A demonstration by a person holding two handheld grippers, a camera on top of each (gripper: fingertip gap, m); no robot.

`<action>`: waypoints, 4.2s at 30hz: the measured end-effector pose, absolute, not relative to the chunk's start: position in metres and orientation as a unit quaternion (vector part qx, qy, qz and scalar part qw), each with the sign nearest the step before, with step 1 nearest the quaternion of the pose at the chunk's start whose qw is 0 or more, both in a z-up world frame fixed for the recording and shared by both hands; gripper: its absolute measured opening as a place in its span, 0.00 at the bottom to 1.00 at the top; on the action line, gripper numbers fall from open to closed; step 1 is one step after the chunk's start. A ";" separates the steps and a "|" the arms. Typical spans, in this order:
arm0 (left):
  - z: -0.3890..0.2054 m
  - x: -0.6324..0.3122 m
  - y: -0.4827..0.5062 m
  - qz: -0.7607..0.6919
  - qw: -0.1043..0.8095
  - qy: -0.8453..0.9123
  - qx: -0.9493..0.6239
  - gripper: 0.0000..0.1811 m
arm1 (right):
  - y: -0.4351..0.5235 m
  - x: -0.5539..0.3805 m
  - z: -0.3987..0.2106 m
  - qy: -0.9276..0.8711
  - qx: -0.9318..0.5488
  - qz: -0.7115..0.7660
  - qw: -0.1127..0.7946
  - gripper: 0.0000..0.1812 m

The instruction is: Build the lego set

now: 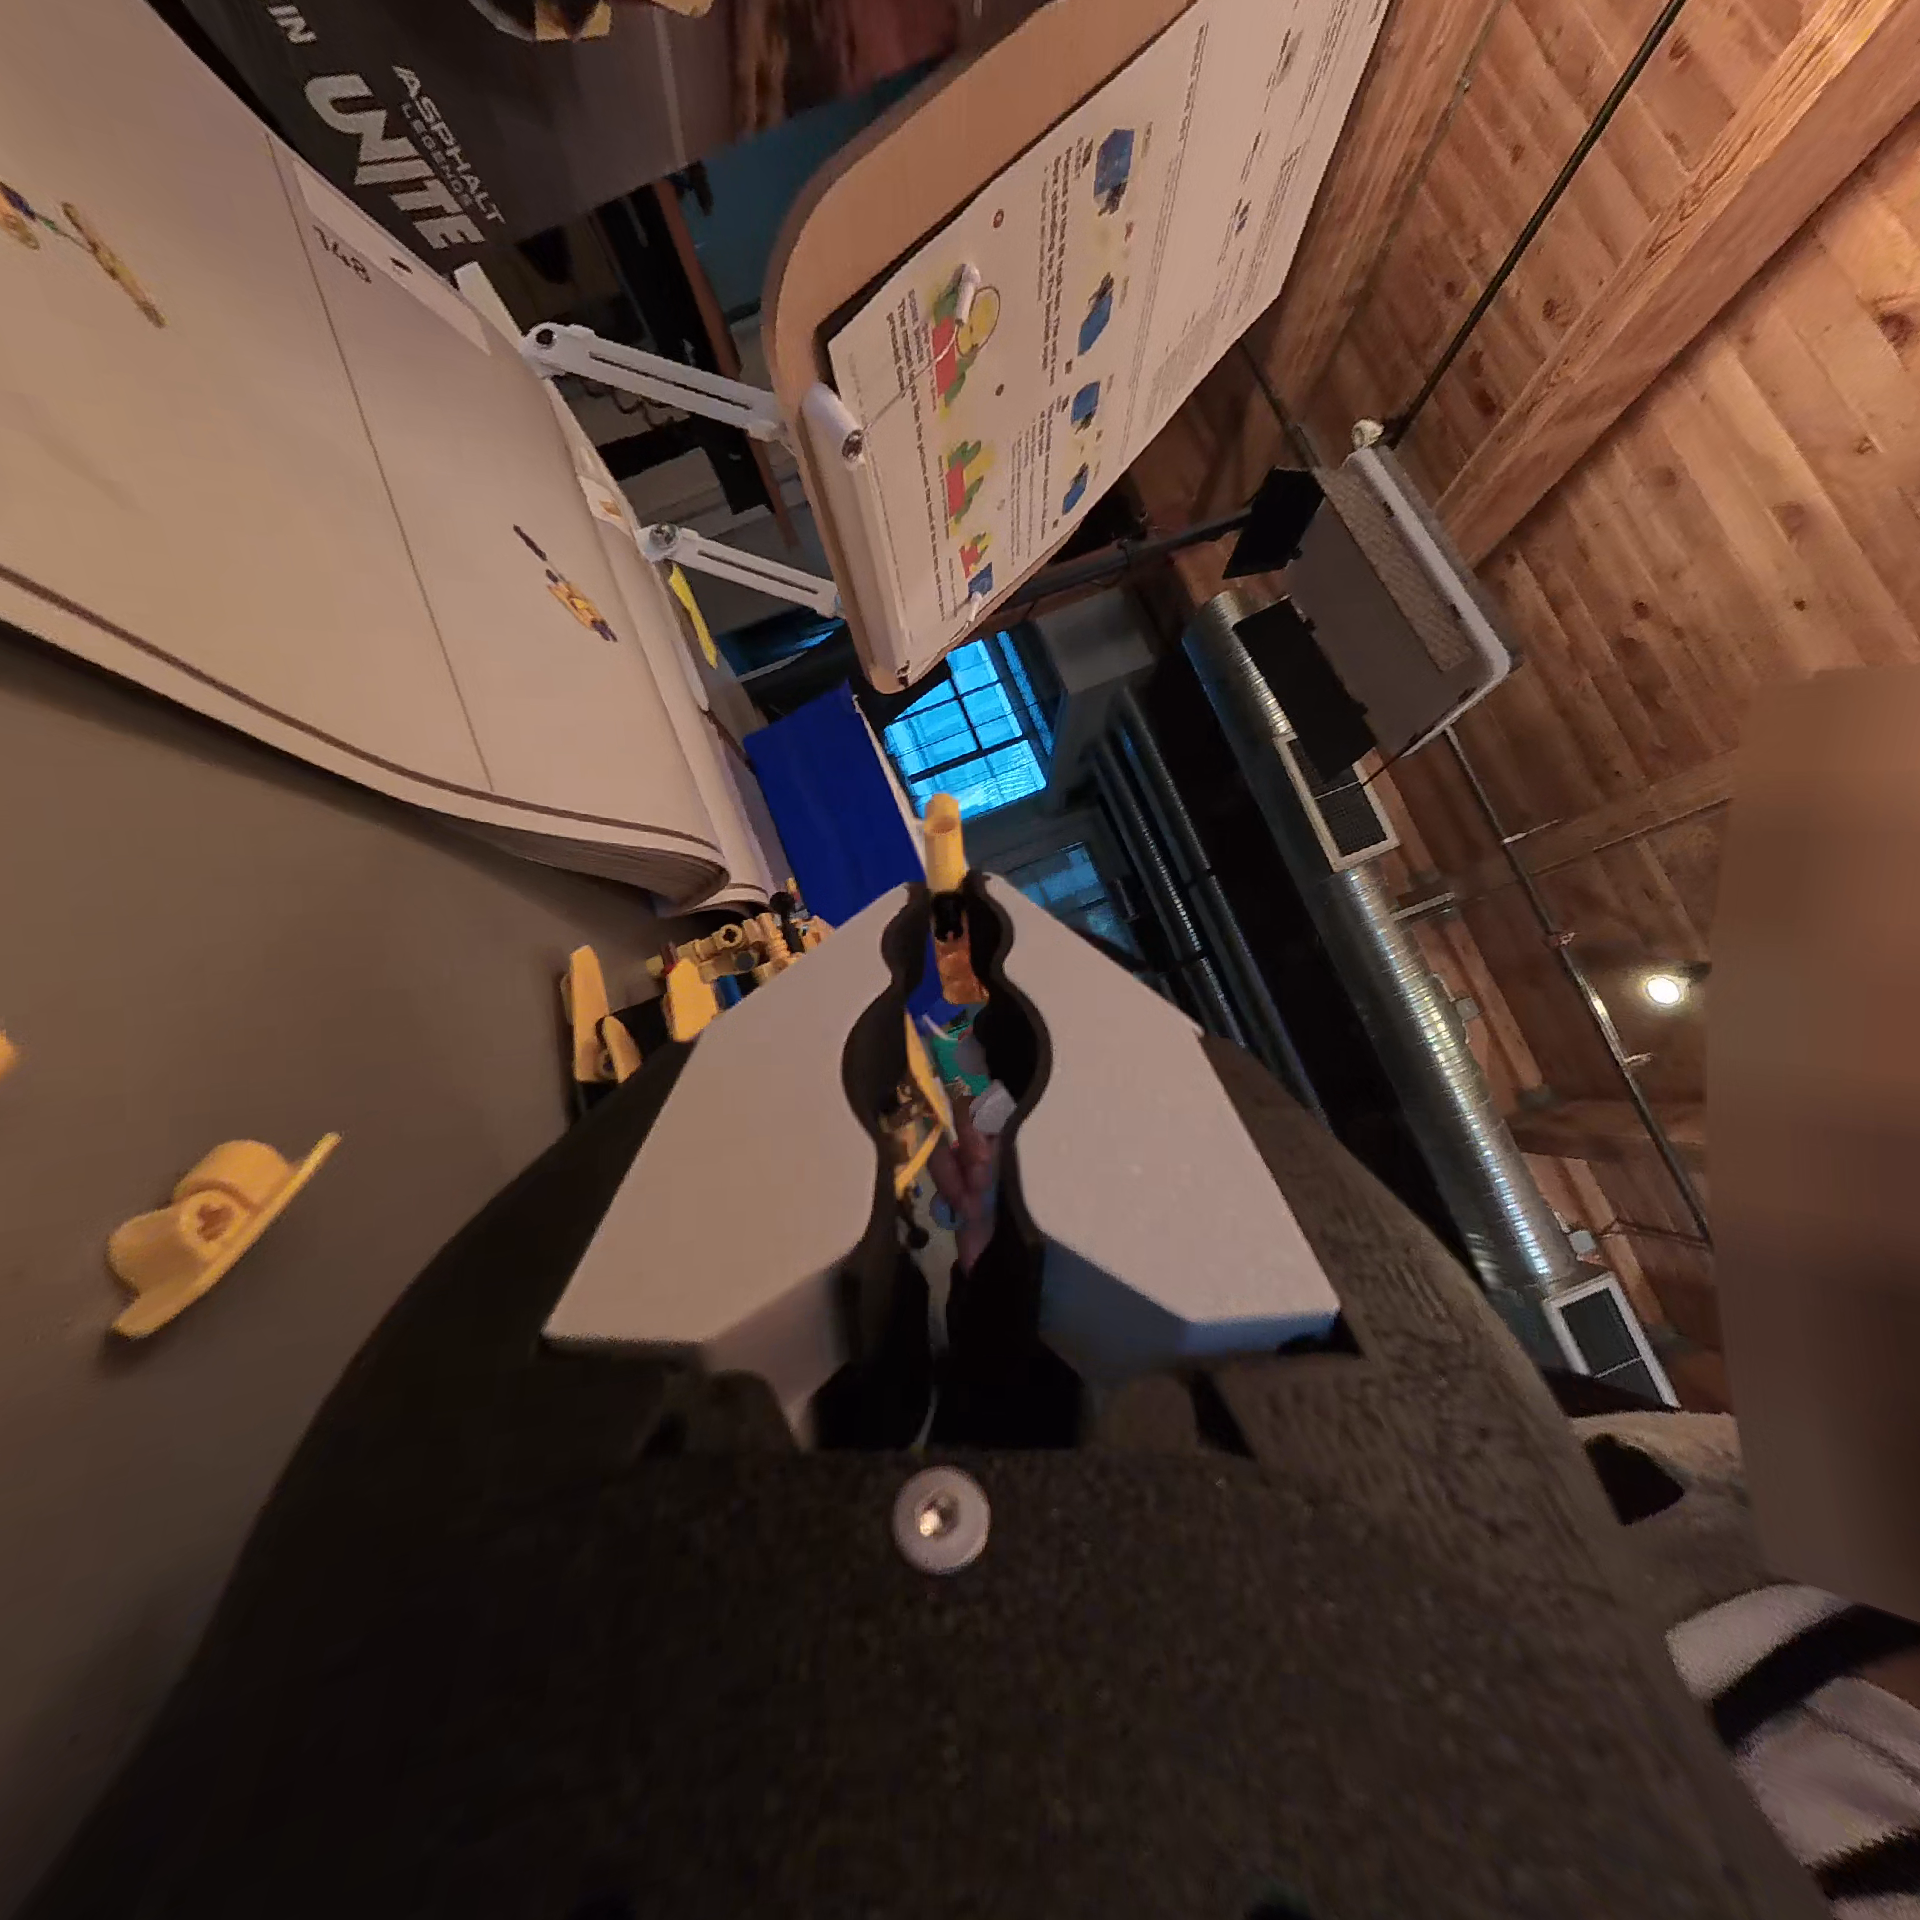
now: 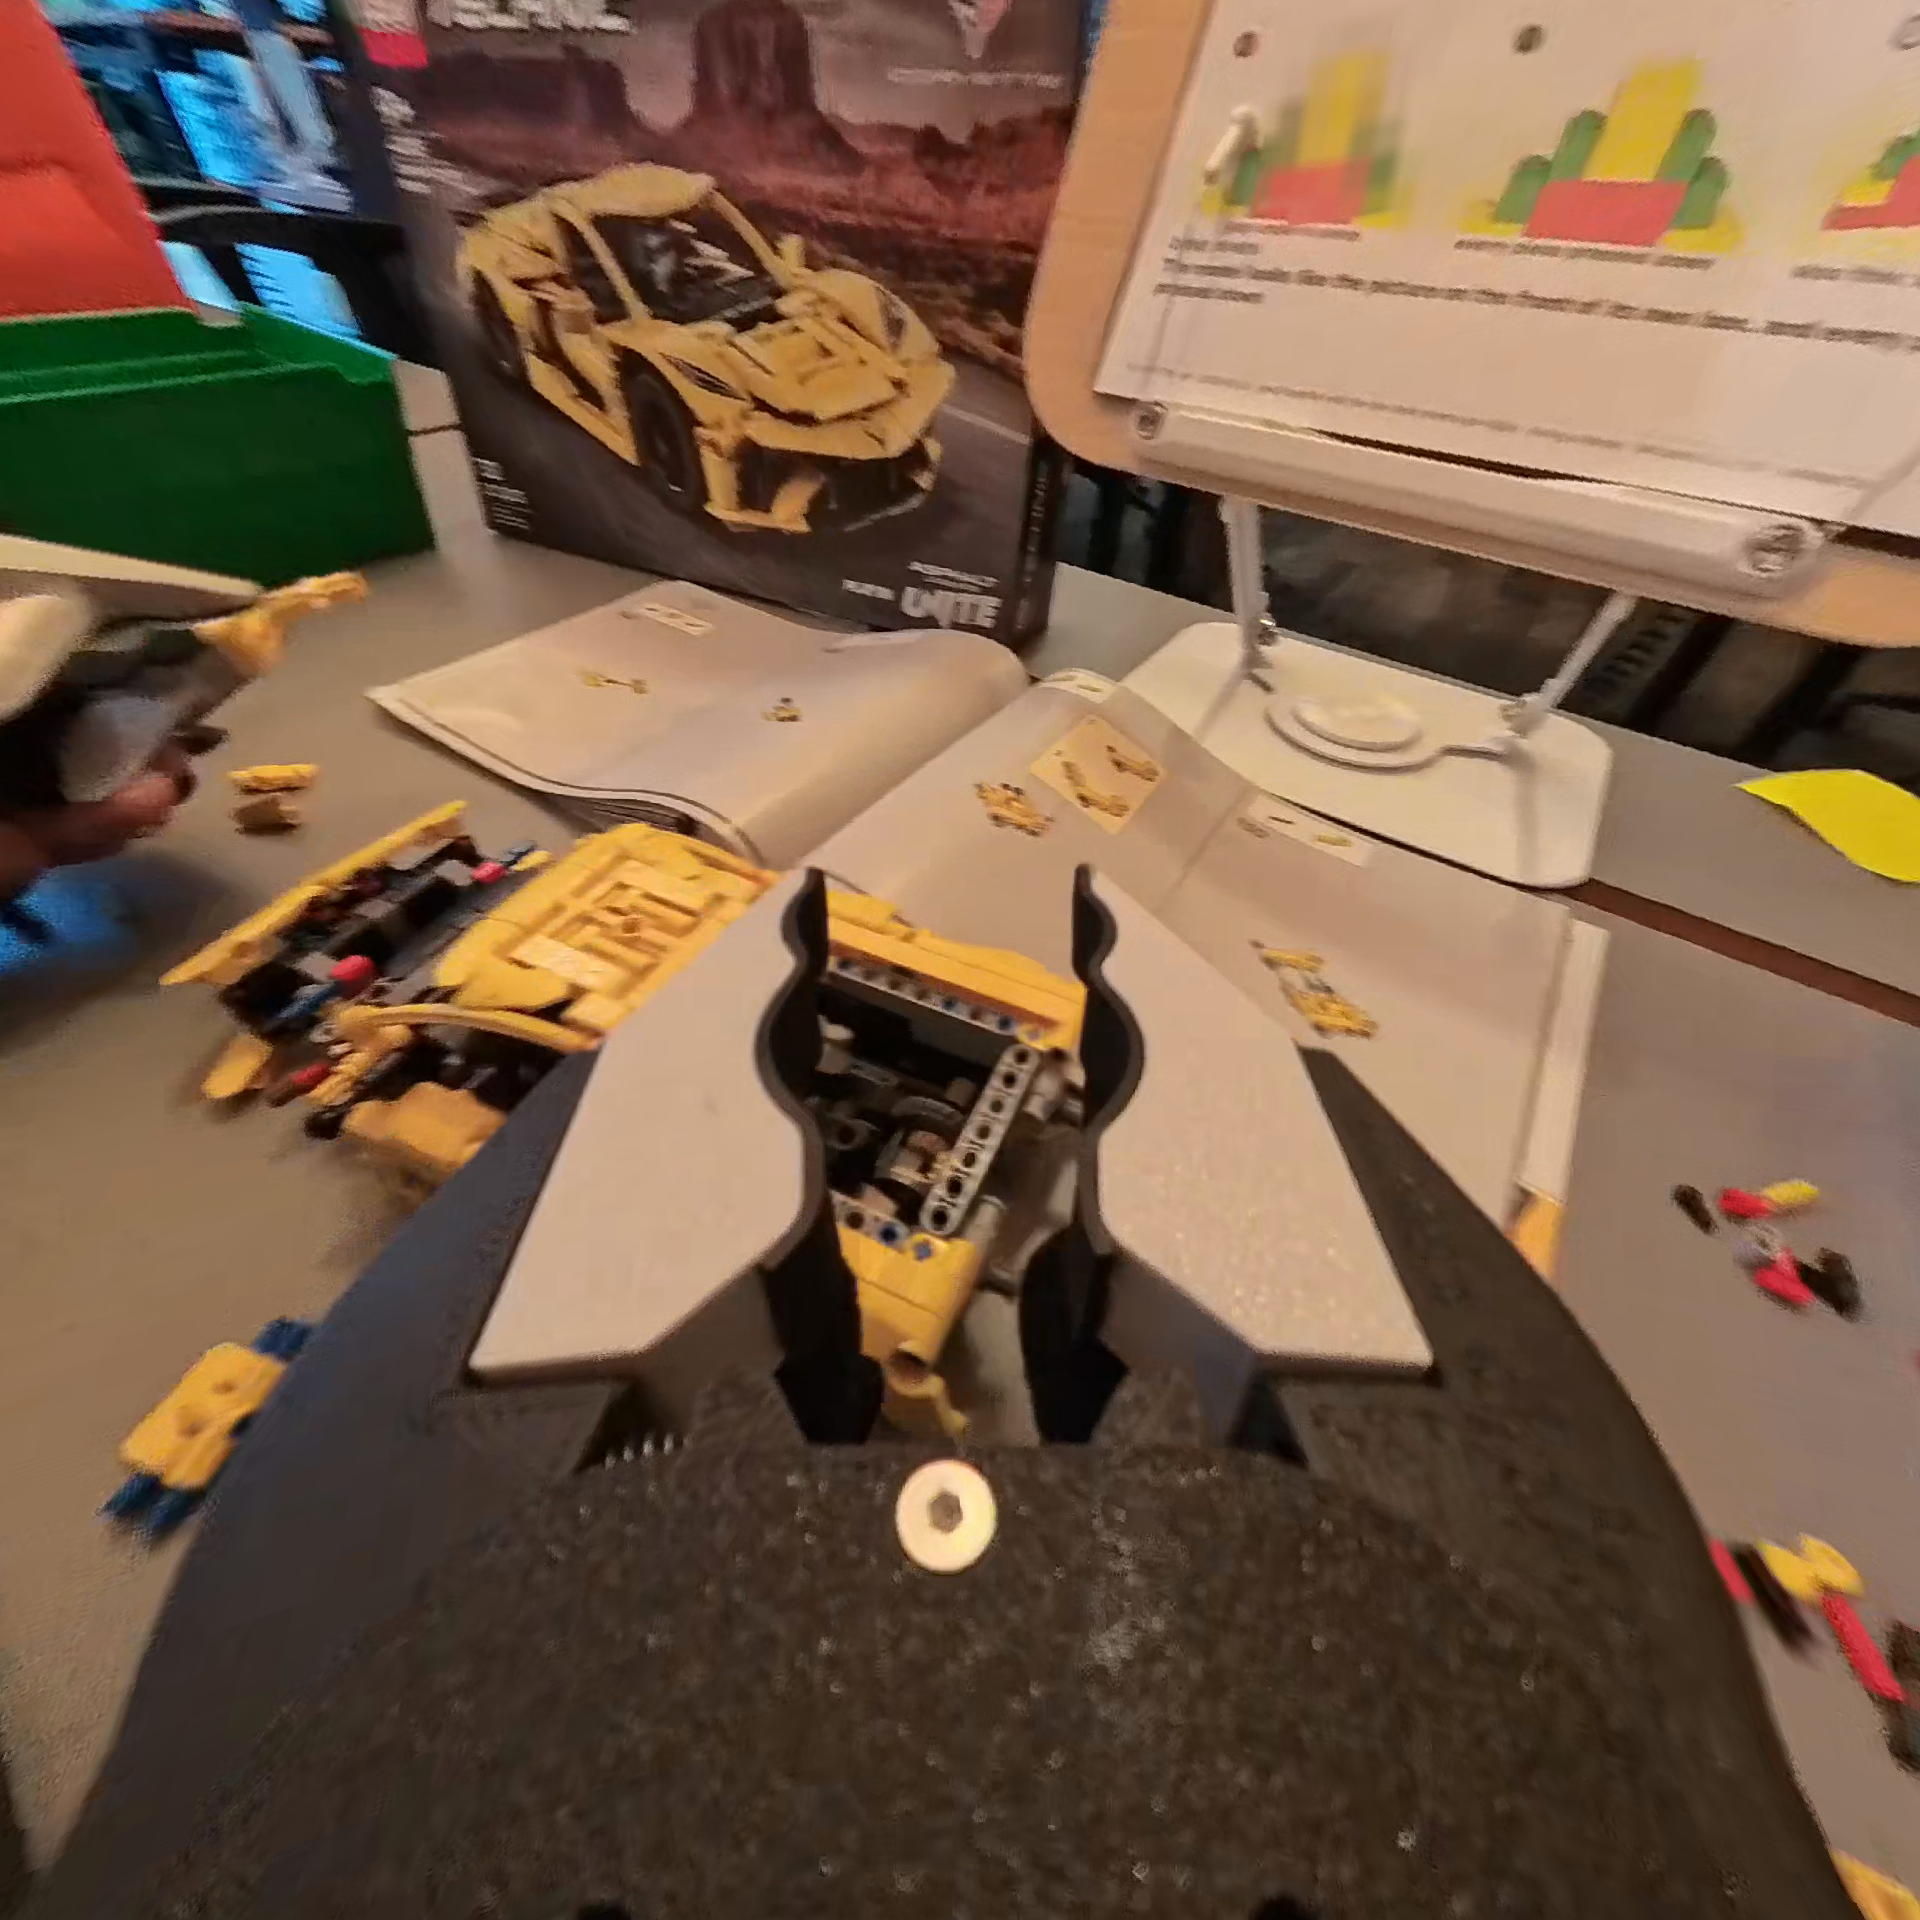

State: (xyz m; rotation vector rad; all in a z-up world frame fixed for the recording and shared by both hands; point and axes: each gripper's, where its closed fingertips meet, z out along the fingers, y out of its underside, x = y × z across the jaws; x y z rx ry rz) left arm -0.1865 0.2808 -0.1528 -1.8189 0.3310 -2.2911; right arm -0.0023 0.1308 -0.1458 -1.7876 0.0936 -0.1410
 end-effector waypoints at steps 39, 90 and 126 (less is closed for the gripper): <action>-0.139 -0.170 0.235 -0.752 0.118 0.252 -0.598 0.04 | 0.156 -0.124 -0.121 -0.092 -0.777 0.056 0.621 0.19; -0.101 -0.170 0.150 -0.831 0.036 0.241 -0.500 0.04 | 0.160 -0.174 -0.112 -0.238 -0.709 -0.134 0.650 0.04; -0.105 -0.166 0.157 -0.832 0.065 0.204 -0.512 0.04 | 0.162 -0.169 -0.111 -0.198 -0.719 -0.133 0.653 0.04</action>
